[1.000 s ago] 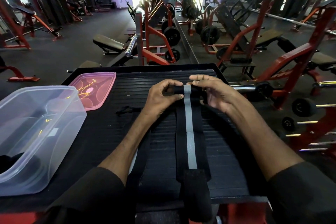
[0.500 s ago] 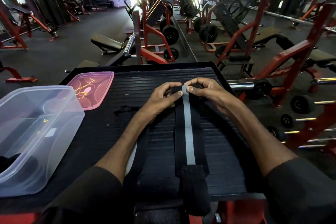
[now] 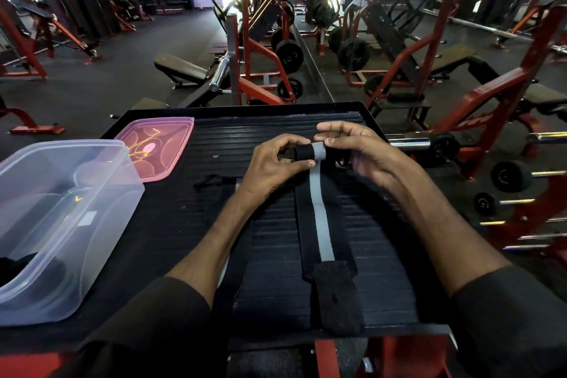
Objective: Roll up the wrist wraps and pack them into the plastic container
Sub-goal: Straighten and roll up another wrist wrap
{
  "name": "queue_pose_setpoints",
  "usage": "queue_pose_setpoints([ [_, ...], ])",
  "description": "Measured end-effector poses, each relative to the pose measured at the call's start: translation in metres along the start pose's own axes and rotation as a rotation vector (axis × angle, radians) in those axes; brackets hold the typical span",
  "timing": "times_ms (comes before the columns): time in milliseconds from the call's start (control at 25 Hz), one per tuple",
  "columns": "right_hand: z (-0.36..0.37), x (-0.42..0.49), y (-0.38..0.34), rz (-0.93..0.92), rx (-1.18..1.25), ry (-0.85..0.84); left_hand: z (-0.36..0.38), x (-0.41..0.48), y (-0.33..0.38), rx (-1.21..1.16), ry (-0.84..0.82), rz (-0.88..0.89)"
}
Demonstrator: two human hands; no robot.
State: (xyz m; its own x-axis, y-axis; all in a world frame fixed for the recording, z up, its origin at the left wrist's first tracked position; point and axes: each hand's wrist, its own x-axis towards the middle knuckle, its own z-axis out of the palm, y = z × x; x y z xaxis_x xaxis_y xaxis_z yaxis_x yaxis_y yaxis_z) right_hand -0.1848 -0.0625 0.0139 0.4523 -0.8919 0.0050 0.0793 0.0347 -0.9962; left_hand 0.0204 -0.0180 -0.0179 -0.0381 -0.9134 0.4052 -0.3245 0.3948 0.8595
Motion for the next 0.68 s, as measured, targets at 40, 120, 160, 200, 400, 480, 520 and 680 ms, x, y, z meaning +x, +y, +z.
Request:
queue_pose_setpoints([
  [40, 0.001, 0.000, 0.001, 0.031, -0.054, 0.013, 0.001, -0.001, 0.001, 0.011, 0.011, 0.021],
  [120, 0.000, 0.000, 0.007, 0.103, -0.228, 0.010, 0.003, -0.002, 0.001, 0.048, 0.036, 0.071],
  [160, 0.000, 0.001, 0.010, 0.127, -0.284, -0.009, 0.003, -0.003, 0.000, 0.060, 0.045, 0.089],
  [200, -0.001, 0.000, 0.013, 0.124, -0.321, -0.028, 0.002, -0.003, -0.002, 0.073, 0.054, 0.104],
  [400, 0.004, -0.001, 0.016, -0.215, -0.322, 0.003, -0.002, -0.002, -0.004, 0.063, 0.047, 0.052],
  [480, 0.004, 0.000, 0.017, -0.290, -0.322, -0.002, -0.004, 0.003, -0.007, 0.090, -0.039, -0.029],
  [520, 0.003, 0.001, 0.018, -0.304, -0.329, -0.013, -0.005, 0.005, -0.010, 0.123, -0.097, -0.071],
  [680, 0.002, 0.000, 0.019, -0.365, -0.435, -0.017, -0.006, 0.006, -0.017, 0.085, -0.226, -0.199],
])
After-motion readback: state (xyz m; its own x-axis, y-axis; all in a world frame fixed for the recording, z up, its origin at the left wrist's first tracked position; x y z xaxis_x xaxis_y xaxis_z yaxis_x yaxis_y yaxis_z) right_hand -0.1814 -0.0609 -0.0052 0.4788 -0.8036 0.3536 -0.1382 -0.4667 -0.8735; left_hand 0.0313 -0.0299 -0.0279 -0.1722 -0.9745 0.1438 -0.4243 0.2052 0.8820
